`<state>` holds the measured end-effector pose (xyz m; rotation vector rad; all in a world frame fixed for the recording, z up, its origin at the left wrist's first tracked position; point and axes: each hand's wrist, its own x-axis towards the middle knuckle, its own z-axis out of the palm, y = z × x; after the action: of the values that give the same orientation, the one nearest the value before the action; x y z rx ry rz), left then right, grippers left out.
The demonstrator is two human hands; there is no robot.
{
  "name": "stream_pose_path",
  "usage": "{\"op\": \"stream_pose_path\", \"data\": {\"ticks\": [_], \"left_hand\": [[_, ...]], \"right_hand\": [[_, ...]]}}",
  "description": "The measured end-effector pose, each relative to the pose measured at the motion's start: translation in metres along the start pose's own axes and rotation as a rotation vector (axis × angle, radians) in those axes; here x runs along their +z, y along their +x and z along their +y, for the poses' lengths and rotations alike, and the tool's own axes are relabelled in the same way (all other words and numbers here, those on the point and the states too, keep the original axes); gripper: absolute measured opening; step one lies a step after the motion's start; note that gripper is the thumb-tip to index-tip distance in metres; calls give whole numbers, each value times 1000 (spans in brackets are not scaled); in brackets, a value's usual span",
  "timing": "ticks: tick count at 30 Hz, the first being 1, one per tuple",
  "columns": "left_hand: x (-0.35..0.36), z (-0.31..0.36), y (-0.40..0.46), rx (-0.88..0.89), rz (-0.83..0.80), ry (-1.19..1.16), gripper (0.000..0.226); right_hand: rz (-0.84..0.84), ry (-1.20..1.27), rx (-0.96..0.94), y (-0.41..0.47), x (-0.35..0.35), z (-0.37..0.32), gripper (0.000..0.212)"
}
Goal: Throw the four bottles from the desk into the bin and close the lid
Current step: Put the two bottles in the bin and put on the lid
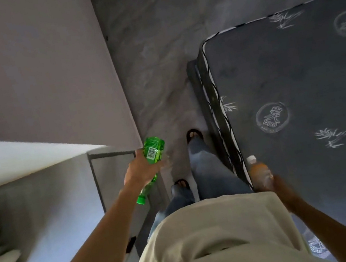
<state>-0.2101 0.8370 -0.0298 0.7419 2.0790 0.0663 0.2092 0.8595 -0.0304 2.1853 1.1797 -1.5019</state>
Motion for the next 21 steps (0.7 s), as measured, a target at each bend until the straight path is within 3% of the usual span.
{"op": "stream_pose_path", "data": {"ticks": [2, 5, 6, 10, 21], "left_hand": [[-13, 23, 23, -2, -3, 18, 98], [-27, 38, 47, -51, -31, 17, 74], [-30, 40, 53, -77, -30, 1, 69], [-44, 41, 76, -183, -29, -69, 76], [-108, 58, 150, -411, -108, -137, 72]], "right_hand": [[-9, -53, 16, 23, -19, -29, 59], [42, -92, 1, 51, -46, -83, 32], [30, -134, -27, 60, -54, -105, 33], [14, -274, -141, 104, -77, -206, 64], [18, -273, -288, 192, -93, -462, 85]]}}
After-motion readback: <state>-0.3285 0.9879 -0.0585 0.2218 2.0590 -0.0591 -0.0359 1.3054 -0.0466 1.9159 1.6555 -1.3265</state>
